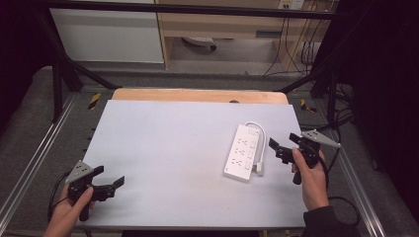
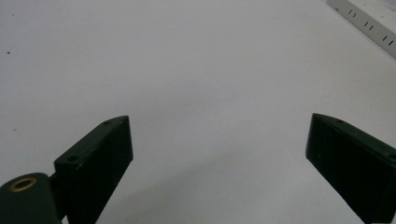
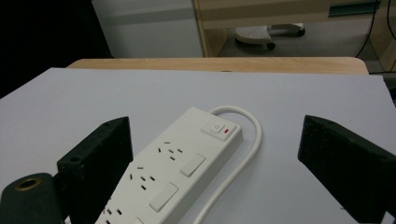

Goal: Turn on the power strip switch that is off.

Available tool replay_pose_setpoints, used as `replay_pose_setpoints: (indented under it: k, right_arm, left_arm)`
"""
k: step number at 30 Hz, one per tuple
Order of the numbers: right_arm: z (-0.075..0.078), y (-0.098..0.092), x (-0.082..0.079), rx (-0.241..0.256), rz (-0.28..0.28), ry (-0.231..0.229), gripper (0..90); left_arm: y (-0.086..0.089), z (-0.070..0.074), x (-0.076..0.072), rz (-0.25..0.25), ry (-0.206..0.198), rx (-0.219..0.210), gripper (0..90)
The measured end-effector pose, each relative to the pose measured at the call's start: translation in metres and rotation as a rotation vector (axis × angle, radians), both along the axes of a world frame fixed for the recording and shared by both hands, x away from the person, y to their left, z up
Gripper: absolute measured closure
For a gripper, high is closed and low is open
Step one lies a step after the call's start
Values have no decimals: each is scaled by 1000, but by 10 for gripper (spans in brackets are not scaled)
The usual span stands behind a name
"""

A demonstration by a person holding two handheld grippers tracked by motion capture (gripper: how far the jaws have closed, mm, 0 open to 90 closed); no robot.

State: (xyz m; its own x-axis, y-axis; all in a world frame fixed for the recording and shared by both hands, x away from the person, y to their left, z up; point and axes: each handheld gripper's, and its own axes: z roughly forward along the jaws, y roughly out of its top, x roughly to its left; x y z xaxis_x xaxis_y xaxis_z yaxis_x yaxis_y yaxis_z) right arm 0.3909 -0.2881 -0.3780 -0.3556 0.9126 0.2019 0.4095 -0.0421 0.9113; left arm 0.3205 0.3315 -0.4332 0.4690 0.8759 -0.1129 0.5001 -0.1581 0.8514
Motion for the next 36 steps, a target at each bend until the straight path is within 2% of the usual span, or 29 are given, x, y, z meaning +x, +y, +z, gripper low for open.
replay_pose_setpoints:
  k: [11, 26, 31, 33, 35, 36]
  right_arm:
    - [-13, -13, -22, -15, -2, 7, 109]
    - [-35, -22, -41, -23, 4, 28, 105]
    - [-50, -23, -46, -50, 5, 58, 100]
    - [-58, -23, -47, -63, 4, 86, 98]
    - [-67, -19, -46, -110, 7, 140, 90]
    - [-71, -18, -45, -140, 12, 148, 89]
  left_arm:
    - [0, 0, -1, -1, 0, 1, 74]
    - [0, 0, -1, -1, -2, -1, 74]
    - [0, 1, -1, -2, -2, -5, 74]
    - [0, 1, -1, -3, -3, -3, 74]
    - [-1, 1, 0, -2, -4, -1, 74]
    - [-1, 1, 0, 2, -3, -1, 74]
